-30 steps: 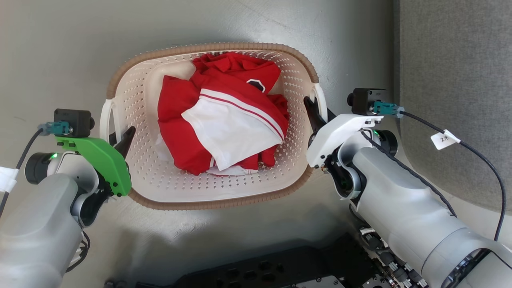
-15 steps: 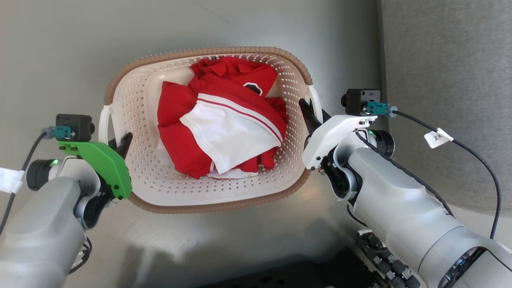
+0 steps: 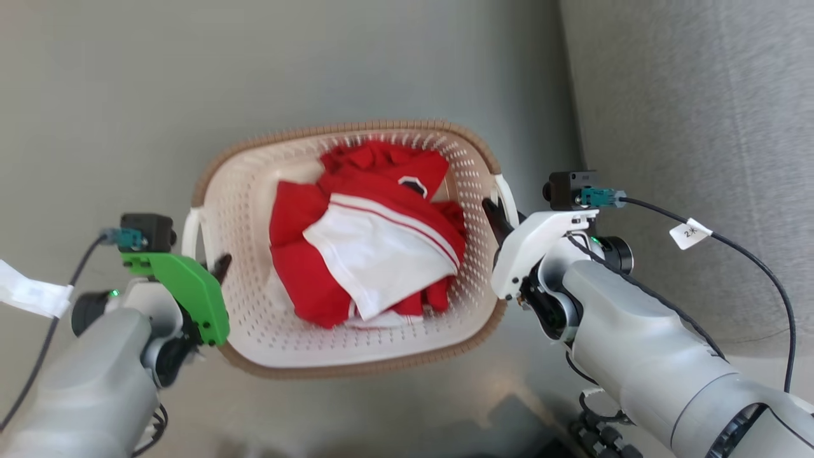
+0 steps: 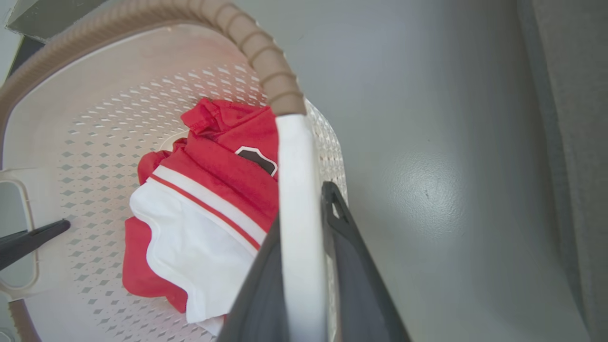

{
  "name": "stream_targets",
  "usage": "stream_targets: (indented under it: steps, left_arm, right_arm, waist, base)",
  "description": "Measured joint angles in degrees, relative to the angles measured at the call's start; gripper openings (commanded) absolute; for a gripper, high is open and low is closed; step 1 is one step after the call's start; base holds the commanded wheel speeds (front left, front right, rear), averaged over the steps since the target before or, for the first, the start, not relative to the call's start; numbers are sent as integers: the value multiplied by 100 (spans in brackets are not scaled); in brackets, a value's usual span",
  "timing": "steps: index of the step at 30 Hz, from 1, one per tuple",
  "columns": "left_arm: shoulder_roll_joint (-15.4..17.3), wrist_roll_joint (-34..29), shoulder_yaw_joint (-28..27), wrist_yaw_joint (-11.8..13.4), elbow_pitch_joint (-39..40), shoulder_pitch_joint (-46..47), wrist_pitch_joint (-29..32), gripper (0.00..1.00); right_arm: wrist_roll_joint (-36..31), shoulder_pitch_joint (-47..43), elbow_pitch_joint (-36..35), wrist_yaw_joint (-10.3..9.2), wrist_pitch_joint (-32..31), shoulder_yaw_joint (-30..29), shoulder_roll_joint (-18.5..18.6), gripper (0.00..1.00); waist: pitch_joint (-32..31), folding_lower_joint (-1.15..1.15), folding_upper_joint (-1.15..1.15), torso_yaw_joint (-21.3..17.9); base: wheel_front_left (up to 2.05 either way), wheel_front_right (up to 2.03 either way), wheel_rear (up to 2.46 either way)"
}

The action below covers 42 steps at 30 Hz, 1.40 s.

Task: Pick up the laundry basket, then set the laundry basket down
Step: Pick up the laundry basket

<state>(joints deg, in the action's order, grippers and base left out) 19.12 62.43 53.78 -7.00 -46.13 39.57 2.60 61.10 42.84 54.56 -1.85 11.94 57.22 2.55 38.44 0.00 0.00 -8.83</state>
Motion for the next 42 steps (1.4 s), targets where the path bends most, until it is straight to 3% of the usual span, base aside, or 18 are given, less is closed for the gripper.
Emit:
stream_targets:
  steps: [18,31,42]
  left_arm:
    - [-391,537,174,4,-456,-464,495,0]
    - [-620,743,255,4,-710,-559,875,0]
    - [-731,910,227,5,-848,-562,1132,0]
  right_arm:
    - [339,-247,517,435,-800,282,22,0]
    - [554,-358,704,583,-1414,489,93,0]
    - [598,-337,760,624,-1713,601,119,0]
  waist:
    - [-1434,0,0,25]
    - [-2196,0,0,9]
    - [-2341,0,0,14]
  base:
    - [0,0,0]
    - [0,0,0]
    - [0,0,0]
